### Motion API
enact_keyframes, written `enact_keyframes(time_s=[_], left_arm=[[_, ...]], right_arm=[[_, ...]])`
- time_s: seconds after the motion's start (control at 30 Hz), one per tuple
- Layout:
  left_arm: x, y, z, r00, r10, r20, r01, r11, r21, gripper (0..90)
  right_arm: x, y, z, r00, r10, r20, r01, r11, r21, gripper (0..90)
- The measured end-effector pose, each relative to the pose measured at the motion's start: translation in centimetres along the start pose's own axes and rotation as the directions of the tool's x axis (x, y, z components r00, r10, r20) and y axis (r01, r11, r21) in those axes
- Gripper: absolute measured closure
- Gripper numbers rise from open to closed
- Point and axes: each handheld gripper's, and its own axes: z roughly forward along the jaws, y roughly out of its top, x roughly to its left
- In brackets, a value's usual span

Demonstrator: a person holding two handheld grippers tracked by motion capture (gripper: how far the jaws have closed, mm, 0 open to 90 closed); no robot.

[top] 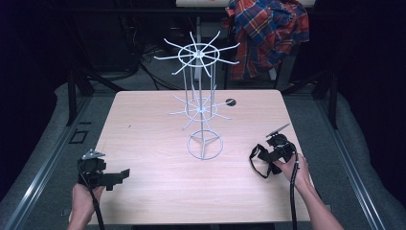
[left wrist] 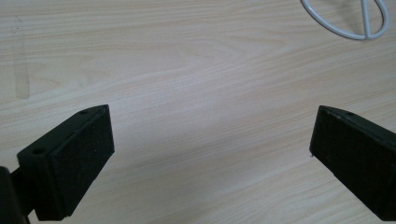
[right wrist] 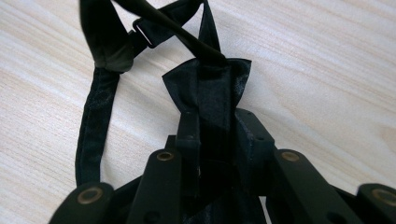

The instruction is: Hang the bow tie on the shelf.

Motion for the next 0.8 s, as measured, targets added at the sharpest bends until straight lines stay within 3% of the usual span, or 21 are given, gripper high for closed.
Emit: enact_keyframes(time_s=[0.2,0.33,0.6,0.63,0.67,0.7,0.8], left_arm=[[0.1,0.0,0.0,1.0,-0.002,0.001,0.002,1.0,0.005,0.0],[0.0,0.0,0.0,1.0,-0.001,0.001,0.001,1.0,0.006,0.0],[0.0,0.0,0.0,1.0,0.003,-0.001,-0.003,1.0,0.004,0.0],[0.0,0.0,0.0,1.0,0.003,-0.001,-0.003,1.0,0.004,0.0],[0.0,0.0,0.0,1.0,0.003,-0.001,-0.003,1.0,0.004,0.0],[0.0,-0.1,0.0,1.0,0.003,0.0,-0.003,1.0,0.004,0.0],[0.0,0.0,0.0,1.0,0.004,-0.002,-0.004,1.0,0.003,0.0]], right_arm=[[-0.2,0.0,-0.4,0.9999,-0.012,0.006,0.012,0.9999,-0.006,74.5],[-0.4,-0.1,-1.0,0.9998,0.019,-0.004,-0.019,0.9985,-0.051,74.7],[-0.4,0.1,-2.3,0.9999,0.004,-0.01,-0.005,0.9967,-0.081,75.0],[-0.3,0.1,-2.6,1.0,-0.008,-0.004,0.007,0.9956,-0.094,75.1],[0.0,0.0,-2.4,0.9995,0.022,-0.022,-0.024,0.9895,-0.142,75.1],[-0.1,0.2,-2.8,0.9999,-0.009,-0.014,0.007,0.9939,-0.11,75.1],[0.2,0.3,-3.2,0.9998,-0.016,-0.012,0.014,0.9911,-0.132,75.1]])
